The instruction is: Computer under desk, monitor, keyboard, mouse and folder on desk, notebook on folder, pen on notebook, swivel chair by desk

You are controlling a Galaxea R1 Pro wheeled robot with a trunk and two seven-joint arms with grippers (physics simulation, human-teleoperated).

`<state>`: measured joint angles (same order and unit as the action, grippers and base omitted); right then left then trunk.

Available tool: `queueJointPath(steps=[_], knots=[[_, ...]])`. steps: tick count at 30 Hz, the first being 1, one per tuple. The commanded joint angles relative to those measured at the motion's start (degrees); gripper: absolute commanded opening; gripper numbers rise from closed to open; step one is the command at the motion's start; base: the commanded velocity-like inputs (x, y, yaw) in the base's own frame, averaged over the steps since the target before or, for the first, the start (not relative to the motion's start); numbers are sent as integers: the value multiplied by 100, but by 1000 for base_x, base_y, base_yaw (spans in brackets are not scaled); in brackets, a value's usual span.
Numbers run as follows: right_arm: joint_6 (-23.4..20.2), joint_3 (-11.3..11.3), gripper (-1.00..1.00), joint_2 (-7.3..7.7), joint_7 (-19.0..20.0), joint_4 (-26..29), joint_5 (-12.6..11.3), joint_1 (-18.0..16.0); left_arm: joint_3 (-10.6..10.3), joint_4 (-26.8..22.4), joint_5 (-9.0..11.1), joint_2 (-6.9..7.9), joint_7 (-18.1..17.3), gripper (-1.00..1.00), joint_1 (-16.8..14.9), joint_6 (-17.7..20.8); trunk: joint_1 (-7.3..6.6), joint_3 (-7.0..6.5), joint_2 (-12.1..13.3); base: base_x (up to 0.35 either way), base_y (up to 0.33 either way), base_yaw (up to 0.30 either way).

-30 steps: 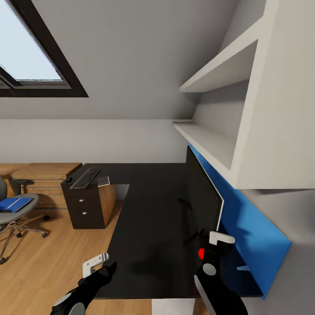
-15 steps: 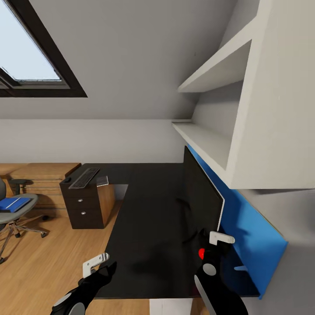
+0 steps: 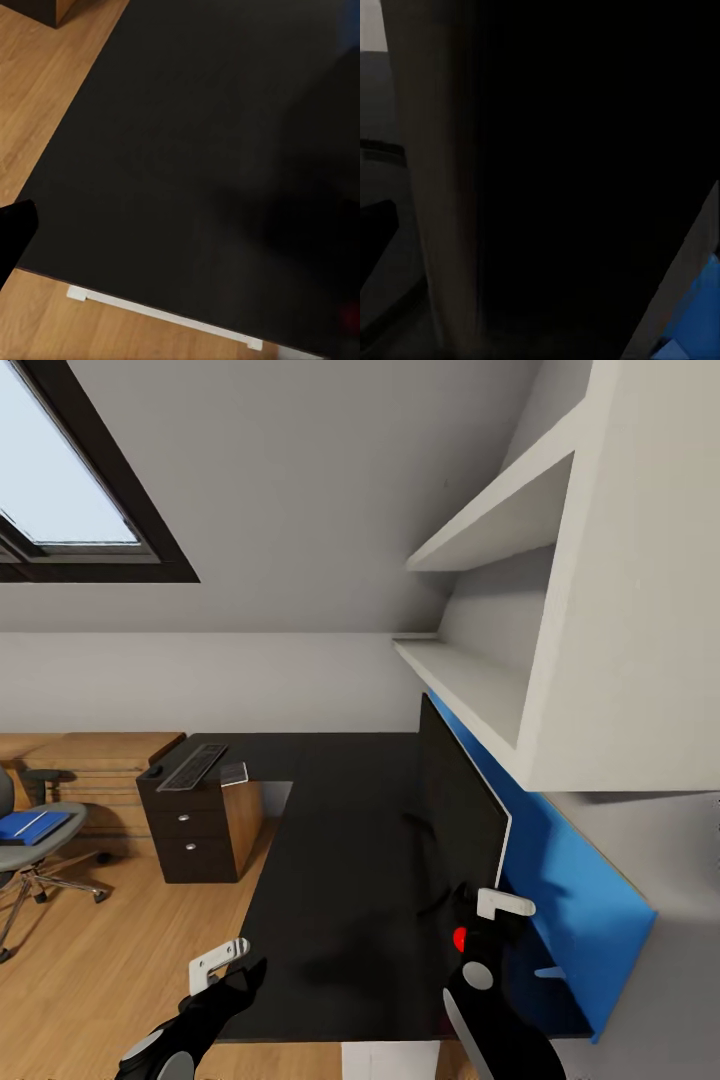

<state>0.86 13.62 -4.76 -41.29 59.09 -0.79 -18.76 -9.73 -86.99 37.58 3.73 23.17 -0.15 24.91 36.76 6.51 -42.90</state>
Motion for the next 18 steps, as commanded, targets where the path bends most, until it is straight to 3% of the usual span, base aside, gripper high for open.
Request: queueJointPath(steps=[1, 18], knots=[[11, 10, 100, 1, -28, -2, -9, -5, -11, -11, 59, 5, 56, 100, -2, 4, 1, 8, -7, -87, 0, 0], [19, 18, 100, 1, -28, -15, -2, -5, -33, 27, 59, -3, 56, 100, -2, 1, 1, 8, -7, -306, 0, 0]])
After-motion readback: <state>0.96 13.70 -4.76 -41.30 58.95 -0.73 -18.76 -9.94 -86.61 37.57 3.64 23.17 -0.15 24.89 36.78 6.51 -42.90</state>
